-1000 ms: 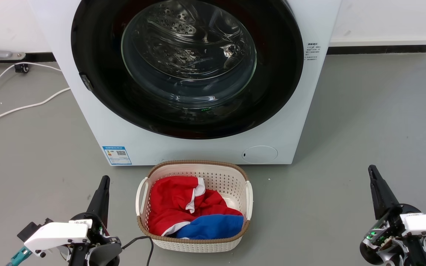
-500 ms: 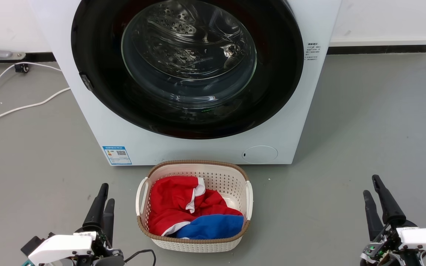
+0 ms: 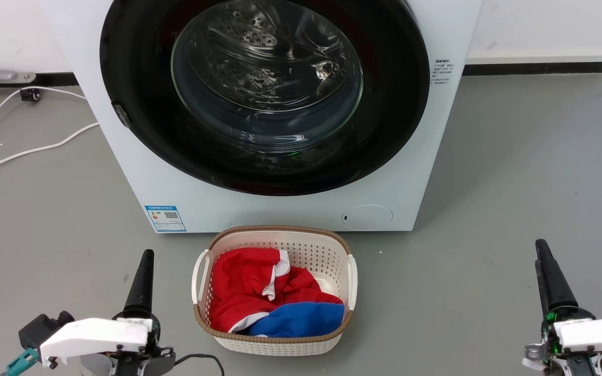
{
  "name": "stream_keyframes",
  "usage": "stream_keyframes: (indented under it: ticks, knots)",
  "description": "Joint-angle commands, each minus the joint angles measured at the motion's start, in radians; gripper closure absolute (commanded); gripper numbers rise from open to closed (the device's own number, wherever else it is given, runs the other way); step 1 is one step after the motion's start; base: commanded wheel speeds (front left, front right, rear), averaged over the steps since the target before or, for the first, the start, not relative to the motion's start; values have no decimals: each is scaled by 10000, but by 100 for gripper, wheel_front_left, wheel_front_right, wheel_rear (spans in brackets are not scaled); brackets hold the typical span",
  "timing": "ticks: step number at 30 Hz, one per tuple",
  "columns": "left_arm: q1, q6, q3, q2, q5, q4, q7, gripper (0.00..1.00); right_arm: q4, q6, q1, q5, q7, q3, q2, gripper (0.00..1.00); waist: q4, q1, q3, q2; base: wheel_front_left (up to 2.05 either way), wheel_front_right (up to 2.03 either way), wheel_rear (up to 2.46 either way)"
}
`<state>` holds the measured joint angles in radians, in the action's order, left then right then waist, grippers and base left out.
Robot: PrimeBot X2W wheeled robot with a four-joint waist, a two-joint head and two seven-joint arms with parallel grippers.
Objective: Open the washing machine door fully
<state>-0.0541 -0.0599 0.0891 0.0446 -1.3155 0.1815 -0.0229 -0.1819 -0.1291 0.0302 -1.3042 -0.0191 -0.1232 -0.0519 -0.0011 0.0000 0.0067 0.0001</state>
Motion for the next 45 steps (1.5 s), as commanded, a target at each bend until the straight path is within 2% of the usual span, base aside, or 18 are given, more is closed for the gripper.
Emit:
stream_keyframes:
  ticks: [1, 10, 19, 29, 45]
  knots:
    - [-64, 125, -60, 36, 561, -310, 108, 0, 362, -16, 29, 593, 116, 29, -29, 0, 0, 0, 6, -1, 0, 0, 0]
    - [73, 628, -492, 73, 2935, -671, 476, 0, 1114, -17, -226, 3251, 477, 298, -24, 0, 6, 0, 24, -1, 0, 0, 0]
    - [188, 1191, -987, 350, 4655, -853, 805, 0, 1499, -18, -489, 5517, 799, 569, -20, 0, 2, 0, 15, -1, 0, 0, 0]
    - [260, 1859, -1596, 696, 6070, -1098, 1138, 0, 1826, -19, -718, 7203, 1129, 616, -14, 0, -2, 0, 18, -1, 0, 0, 0]
    - [385, 2407, -2336, 1074, 7647, -1501, 1585, 0, 2297, -21, -984, 9122, 1570, 598, -6, 0, -11, 0, 47, -1, 0, 0, 0]
